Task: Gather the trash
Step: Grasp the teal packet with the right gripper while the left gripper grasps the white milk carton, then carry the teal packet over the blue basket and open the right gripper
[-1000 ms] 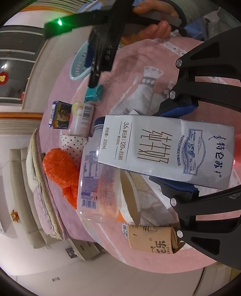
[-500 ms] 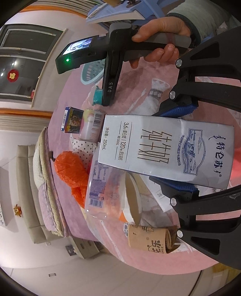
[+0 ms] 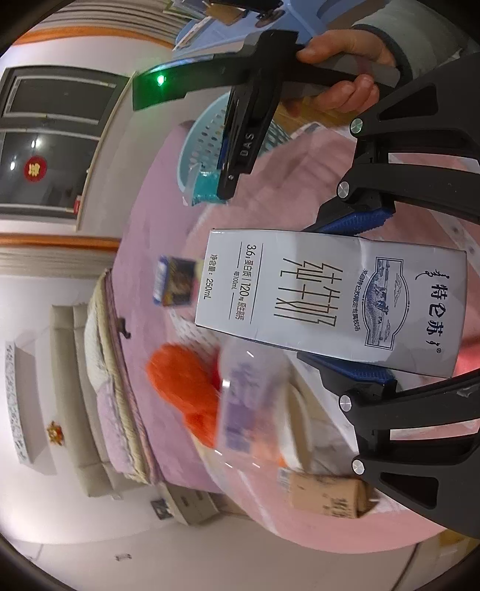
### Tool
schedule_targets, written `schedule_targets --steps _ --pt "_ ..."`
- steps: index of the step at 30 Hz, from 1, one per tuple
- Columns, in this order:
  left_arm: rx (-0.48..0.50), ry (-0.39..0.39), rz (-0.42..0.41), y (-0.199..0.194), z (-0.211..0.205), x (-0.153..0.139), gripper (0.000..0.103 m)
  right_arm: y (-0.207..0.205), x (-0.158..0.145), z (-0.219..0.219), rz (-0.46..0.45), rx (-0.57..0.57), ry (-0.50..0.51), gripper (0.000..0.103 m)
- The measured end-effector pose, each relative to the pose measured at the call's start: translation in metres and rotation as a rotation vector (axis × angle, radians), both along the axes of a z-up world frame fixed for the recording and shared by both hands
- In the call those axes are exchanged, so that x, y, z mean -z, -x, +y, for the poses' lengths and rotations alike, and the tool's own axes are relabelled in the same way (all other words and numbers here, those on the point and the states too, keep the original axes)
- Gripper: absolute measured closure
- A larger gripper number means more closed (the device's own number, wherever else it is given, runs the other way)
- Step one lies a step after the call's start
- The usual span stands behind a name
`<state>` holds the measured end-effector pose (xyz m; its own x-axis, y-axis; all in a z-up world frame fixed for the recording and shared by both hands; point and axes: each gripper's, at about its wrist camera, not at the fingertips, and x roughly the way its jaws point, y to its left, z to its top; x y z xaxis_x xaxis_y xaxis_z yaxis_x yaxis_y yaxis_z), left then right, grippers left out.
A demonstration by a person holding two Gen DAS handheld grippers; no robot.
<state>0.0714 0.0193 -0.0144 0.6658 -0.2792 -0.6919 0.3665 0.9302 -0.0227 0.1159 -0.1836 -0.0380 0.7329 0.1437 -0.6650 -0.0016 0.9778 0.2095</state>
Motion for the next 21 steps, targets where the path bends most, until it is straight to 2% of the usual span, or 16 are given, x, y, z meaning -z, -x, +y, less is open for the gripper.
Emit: schedule_targets --steps 7,10,16,21 --pt "0.089 0.03 -0.049 -0.022 -0.063 -0.022 0.049 0.011 -0.041 -0.054 -0.099 0.088 0.036 0.07" --pt "0.131 0.054 -0.048 -0.037 -0.095 -0.028 0.049 0.011 -0.049 -0.084 -0.117 0.138 0.043 0.07" --pt "0.202 0.083 -0.04 -0.068 -0.158 -0.027 0.049 0.004 -0.044 -0.146 -0.095 0.246 0.035 0.071" --pt "0.247 0.102 0.015 -0.096 -0.202 -0.01 0.049 -0.006 -0.026 -0.185 -0.045 0.32 0.017 0.07"
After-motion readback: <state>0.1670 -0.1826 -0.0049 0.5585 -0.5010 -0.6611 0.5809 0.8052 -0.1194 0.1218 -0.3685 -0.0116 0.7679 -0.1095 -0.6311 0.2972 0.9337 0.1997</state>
